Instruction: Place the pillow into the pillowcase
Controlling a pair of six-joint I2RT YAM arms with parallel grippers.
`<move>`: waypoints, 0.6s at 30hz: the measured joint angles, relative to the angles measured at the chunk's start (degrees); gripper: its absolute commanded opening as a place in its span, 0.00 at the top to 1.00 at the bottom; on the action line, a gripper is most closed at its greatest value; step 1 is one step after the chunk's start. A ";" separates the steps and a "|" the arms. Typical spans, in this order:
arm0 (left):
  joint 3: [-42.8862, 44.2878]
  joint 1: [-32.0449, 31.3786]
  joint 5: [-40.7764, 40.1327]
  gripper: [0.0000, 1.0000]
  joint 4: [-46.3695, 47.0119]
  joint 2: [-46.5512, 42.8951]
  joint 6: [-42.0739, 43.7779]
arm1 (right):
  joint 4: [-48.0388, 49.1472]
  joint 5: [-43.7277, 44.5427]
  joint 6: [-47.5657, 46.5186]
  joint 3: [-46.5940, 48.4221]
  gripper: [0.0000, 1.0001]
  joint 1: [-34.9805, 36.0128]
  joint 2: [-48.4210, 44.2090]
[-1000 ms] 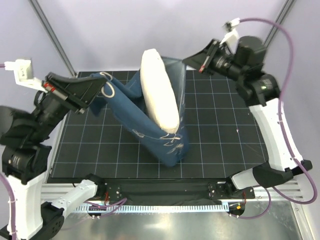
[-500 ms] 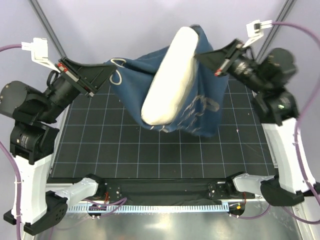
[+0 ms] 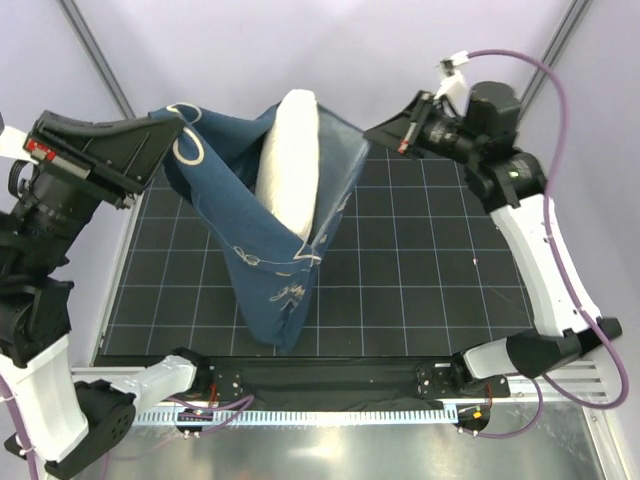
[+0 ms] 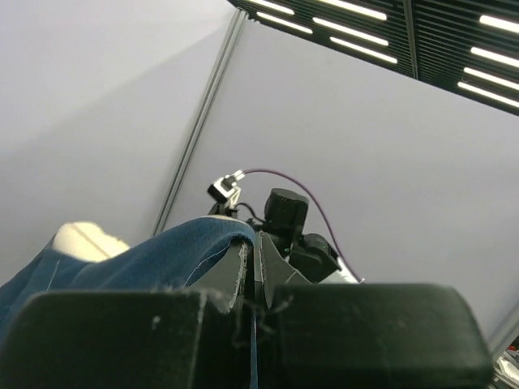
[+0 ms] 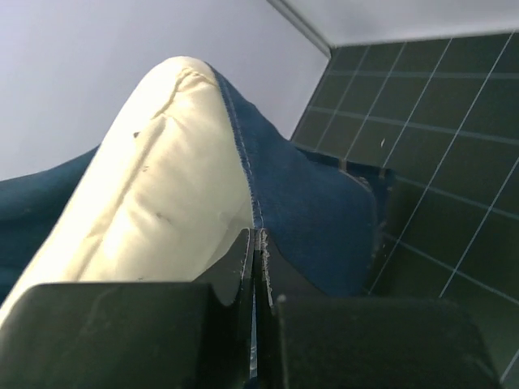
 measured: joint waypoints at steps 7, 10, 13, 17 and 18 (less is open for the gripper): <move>-14.29 0.00 2.23 1.00 8.37 -3.10 -4.42 | -1.95 -0.37 0.13 7.45 0.96 -8.63 -4.63; -21.31 0.00 1.81 1.00 9.27 -3.26 -5.51 | -2.43 -0.87 1.07 13.14 0.96 -9.33 -3.43; -24.48 -0.02 -1.55 1.00 5.29 -2.62 -5.20 | -0.63 -1.88 2.73 14.23 0.96 -9.31 -3.21; -20.59 -0.02 -10.05 1.00 -3.91 -1.81 -1.95 | 2.89 -1.92 4.70 12.28 0.96 -7.26 -2.60; -18.14 -0.02 -11.61 1.00 -5.66 -1.46 -0.57 | 3.50 -1.90 5.05 12.17 0.96 -5.77 -1.79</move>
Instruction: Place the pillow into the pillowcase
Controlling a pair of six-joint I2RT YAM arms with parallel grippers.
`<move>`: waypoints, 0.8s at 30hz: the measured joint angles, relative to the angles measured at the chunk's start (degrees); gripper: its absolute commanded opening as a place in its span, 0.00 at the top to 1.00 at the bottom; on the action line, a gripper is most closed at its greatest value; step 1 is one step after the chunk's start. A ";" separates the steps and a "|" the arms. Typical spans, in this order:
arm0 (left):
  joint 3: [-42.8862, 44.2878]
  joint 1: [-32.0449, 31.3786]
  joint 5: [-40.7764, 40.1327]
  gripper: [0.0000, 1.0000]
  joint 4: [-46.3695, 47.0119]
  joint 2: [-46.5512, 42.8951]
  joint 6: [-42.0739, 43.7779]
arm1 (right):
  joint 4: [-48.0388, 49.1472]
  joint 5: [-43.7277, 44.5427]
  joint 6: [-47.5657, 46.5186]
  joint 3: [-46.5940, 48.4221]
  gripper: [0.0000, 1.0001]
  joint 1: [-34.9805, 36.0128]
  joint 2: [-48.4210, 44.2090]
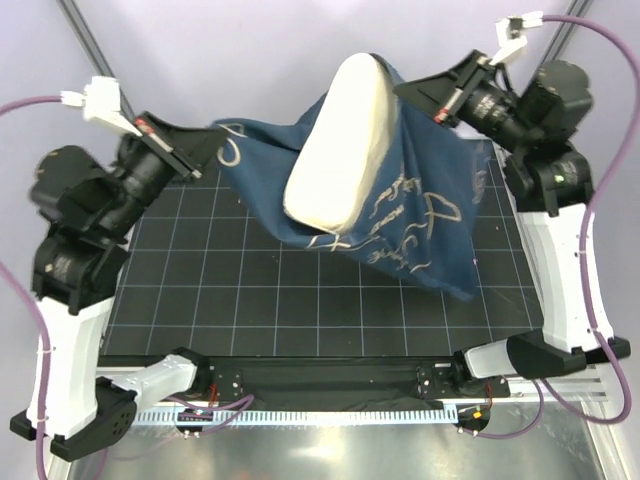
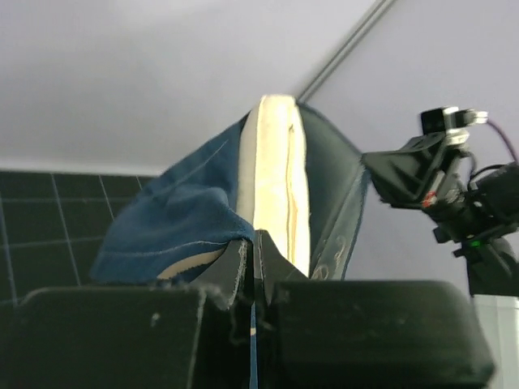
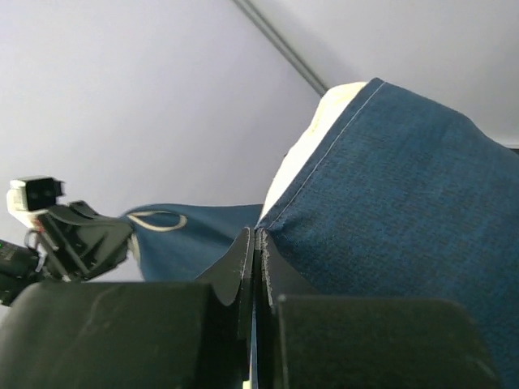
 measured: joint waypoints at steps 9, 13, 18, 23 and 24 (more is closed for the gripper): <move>27.96 -0.04 -3.06 1.00 -0.22 3.30 12.79 | 1.25 -1.84 2.84 10.32 0.96 10.43 16.87; 32.02 0.02 2.40 0.99 9.60 5.49 10.84 | 1.51 -3.89 3.82 7.15 0.96 9.55 17.66; 9.53 -2.45 9.94 1.00 31.98 6.34 2.23 | 10.73 -5.01 3.80 -20.39 0.63 3.23 4.11; -11.76 -12.68 8.83 1.00 40.52 17.51 3.10 | 17.05 -4.00 -0.42 -42.80 0.23 -1.44 -2.97; -14.64 -14.34 8.52 1.00 41.46 20.28 3.41 | 17.09 -3.78 -1.25 -46.75 0.23 -2.25 -3.52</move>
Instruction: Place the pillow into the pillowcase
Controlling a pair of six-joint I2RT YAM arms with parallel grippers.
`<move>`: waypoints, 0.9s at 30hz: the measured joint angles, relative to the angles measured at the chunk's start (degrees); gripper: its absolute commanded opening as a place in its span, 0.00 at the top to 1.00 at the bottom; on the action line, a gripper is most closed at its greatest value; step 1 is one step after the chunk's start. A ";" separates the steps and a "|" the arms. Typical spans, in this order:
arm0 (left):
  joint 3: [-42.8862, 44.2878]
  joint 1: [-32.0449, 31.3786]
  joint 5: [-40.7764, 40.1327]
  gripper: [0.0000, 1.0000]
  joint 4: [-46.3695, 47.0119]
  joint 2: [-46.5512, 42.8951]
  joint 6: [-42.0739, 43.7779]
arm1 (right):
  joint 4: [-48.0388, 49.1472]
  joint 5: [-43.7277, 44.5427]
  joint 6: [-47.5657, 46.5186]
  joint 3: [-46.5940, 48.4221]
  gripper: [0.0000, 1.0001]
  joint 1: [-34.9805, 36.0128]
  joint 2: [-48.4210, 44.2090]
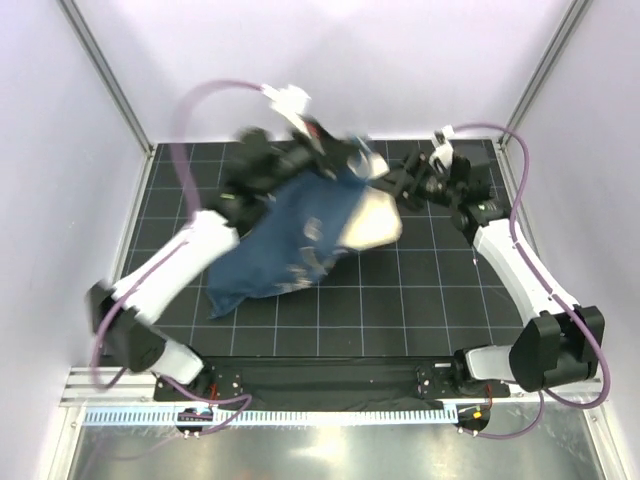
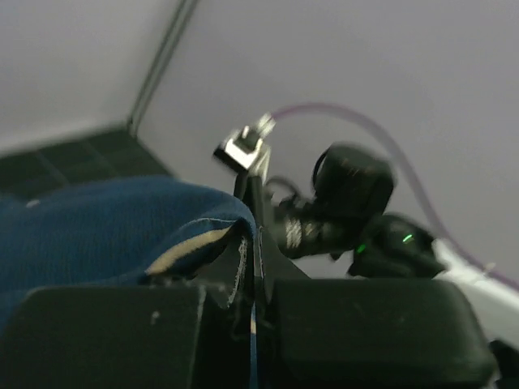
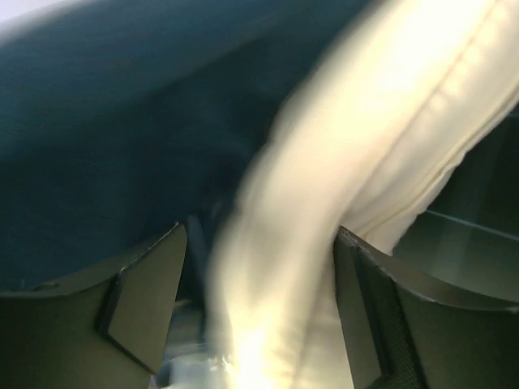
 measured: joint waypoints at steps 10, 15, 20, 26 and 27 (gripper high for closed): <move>-11.96 -16.65 -0.59 1.00 8.17 19.74 1.18 | -19.85 23.54 -10.93 -10.12 0.00 -19.19 -19.63; -2.89 -23.19 -1.86 1.00 12.81 26.47 2.64 | -26.03 40.30 -12.96 -6.10 0.00 -20.72 -32.17; 6.58 -27.98 -3.04 0.68 14.29 36.63 3.58 | -31.65 48.24 -13.88 -3.10 0.00 -20.81 -33.88; 13.66 -30.34 -3.69 0.22 10.54 49.99 3.63 | -34.93 50.71 -14.49 -0.55 0.01 -20.81 -31.82; 13.81 -30.36 -3.85 0.21 8.94 51.08 3.87 | -35.15 50.62 -14.69 -0.55 0.00 -20.81 -31.63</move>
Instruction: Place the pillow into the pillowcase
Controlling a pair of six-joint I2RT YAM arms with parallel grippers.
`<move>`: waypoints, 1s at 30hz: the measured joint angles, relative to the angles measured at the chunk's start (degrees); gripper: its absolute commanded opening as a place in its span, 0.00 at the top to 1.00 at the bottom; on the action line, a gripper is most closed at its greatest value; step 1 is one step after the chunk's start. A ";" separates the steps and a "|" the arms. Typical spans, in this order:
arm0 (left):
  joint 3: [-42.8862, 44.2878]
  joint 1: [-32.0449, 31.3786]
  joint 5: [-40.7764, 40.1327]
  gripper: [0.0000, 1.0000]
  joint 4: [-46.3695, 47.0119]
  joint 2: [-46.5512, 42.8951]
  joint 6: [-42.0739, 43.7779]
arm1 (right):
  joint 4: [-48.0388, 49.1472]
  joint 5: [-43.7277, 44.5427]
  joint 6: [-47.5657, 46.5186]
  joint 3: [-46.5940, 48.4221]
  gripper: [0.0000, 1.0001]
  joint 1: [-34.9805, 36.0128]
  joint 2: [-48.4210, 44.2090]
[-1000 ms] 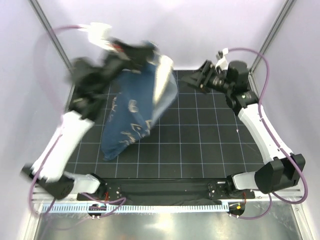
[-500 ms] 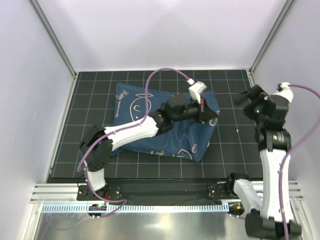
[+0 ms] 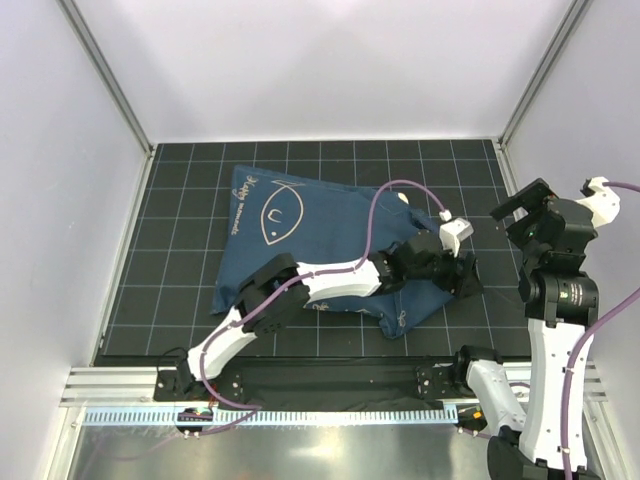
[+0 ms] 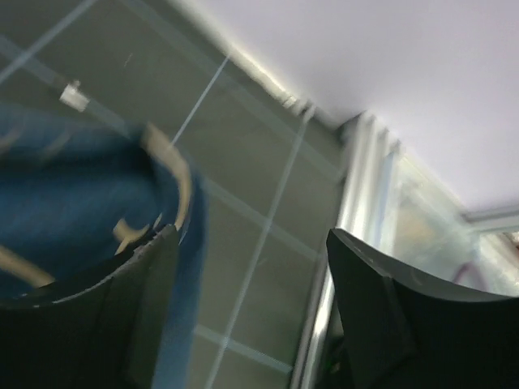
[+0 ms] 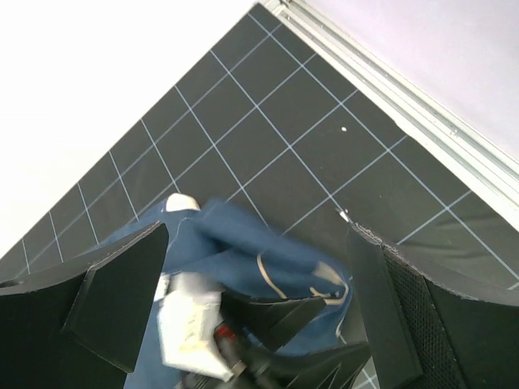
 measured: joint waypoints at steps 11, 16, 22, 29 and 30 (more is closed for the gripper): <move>-8.96 0.22 -6.56 0.00 -15.76 -16.22 5.14 | 2.67 -9.57 -1.09 -2.62 0.00 0.00 2.16; -14.80 0.22 -12.02 0.00 -21.05 -31.54 6.67 | 5.64 -17.46 -1.73 -4.55 0.00 0.00 7.87; -11.08 0.24 -18.75 0.00 -31.91 -32.17 9.53 | 9.81 -21.22 -0.79 -10.47 0.00 -0.11 16.57; -5.42 0.33 -20.17 0.00 -43.19 -17.11 13.49 | 14.56 -26.01 1.68 -15.17 0.00 -5.81 23.61; -4.61 0.33 -20.20 0.02 -44.81 -14.86 13.84 | 15.65 -27.10 2.12 -15.52 0.00 -6.64 25.05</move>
